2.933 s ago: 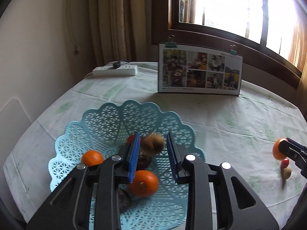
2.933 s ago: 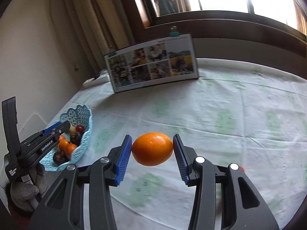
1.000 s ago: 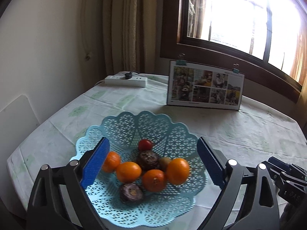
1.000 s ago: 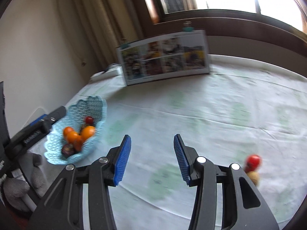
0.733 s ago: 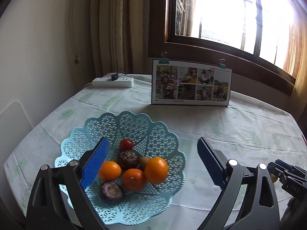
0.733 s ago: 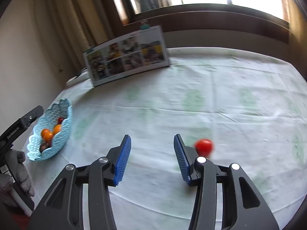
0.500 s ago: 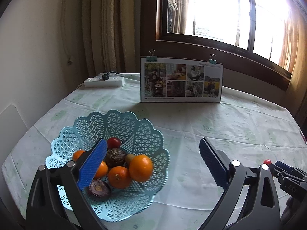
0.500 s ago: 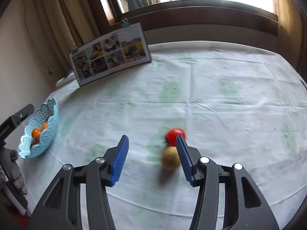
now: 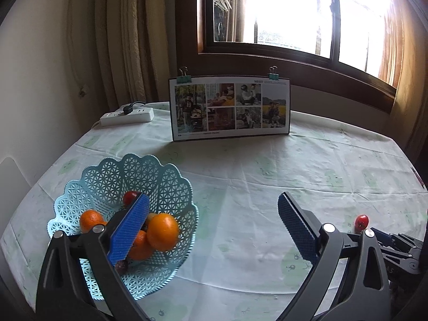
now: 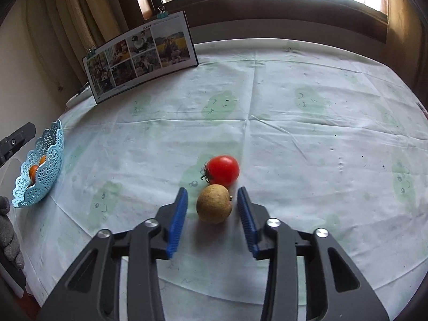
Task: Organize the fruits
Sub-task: 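Grasp the small tan round fruit with the right tool, then grasp the red tomato with the left tool while the right tool holds the tan fruit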
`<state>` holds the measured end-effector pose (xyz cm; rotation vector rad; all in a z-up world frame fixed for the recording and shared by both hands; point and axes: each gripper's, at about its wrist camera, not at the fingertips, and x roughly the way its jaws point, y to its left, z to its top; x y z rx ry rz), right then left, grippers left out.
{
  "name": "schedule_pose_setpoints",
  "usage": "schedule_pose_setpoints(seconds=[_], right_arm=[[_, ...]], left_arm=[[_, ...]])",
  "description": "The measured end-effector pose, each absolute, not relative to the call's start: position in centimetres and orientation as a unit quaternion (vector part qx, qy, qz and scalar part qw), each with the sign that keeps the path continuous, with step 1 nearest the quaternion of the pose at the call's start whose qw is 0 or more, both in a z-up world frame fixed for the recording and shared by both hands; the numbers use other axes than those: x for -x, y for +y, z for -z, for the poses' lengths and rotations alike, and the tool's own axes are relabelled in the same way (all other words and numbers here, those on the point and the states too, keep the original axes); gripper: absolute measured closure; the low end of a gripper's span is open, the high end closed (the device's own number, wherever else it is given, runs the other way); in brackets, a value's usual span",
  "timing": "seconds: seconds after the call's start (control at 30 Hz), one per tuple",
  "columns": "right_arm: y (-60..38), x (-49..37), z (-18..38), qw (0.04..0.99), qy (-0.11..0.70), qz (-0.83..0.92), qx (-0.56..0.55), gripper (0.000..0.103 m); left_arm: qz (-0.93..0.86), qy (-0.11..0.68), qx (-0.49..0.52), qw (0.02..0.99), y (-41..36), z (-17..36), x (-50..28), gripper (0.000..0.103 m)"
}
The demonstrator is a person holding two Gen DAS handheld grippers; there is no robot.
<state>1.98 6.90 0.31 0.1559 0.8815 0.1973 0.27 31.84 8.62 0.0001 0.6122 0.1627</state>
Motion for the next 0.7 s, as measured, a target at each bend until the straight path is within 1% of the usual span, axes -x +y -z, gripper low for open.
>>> schedule_pose_setpoints(seconds=[0.03,0.3,0.7], right_arm=[[6.9,-1.9,-0.4,0.898,0.424,-0.095,-0.075,0.076],[4.6,-1.0,-1.3,0.904,0.409,-0.086,-0.092,0.076],[-1.0,-0.4,-1.6,0.909,0.396,-0.044,-0.124,0.076]], left_arm=[[-0.078,0.302,-0.001,0.95,31.6,-8.6,-0.4,0.005],[-0.056,0.312,-0.019,0.948,28.9,-7.9,-1.2,0.005],[0.048,0.339,-0.063,0.937,20.6,-5.3,-3.0,0.005]])
